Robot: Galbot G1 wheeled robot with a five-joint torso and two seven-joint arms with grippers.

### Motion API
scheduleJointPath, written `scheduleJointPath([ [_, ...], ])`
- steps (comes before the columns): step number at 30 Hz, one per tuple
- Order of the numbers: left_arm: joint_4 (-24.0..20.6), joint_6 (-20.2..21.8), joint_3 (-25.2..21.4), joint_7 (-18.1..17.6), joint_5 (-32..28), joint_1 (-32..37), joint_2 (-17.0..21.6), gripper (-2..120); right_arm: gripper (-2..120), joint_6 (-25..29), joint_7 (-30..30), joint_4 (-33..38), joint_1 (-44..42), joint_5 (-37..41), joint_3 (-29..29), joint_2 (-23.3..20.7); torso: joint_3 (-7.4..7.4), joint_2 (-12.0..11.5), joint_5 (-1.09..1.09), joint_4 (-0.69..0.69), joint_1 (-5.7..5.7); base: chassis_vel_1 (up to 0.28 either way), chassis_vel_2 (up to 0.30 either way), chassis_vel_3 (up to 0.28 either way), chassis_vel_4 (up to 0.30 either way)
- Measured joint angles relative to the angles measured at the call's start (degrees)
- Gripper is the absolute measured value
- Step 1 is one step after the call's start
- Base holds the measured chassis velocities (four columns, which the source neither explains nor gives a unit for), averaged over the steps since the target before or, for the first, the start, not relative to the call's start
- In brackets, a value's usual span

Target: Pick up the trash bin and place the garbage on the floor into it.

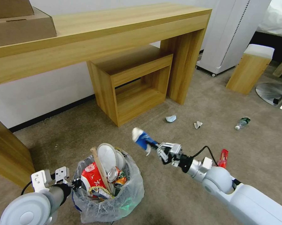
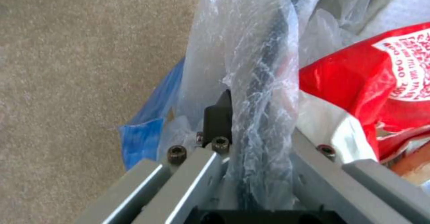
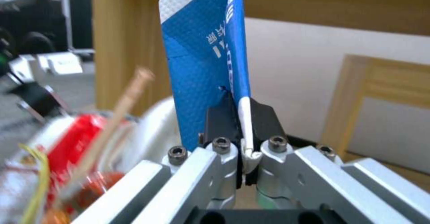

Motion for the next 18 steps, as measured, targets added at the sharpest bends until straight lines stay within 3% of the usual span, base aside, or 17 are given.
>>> scheduleJointPath([
  [7,0.6,0.0,0.7,0.1,1.0,-0.3,-1.0,0,0,-1.7,-1.7,0.7,3.9,1.7,-4.1,1.6,0.00,0.0,-0.02,0.00,0.00,0.000,0.000,0.000,0.000],
  [14,0.4,-0.4,-0.1,0.0,0.5,-0.7,-0.1,0,0,-5.4,2.3,0.7,12.4,7.0,-15.1,5.6,0.00,0.0,0.00,0.02,0.00,0.000,0.000,0.000,0.000],
  [18,0.2,-0.6,-0.6,-0.1,0.3,-0.6,0.0,0,0,-6.3,4.1,-0.7,12.1,8.2,-18.5,6.6,0.00,0.0,0.00,0.01,0.00,0.000,0.000,0.000,0.000],
])
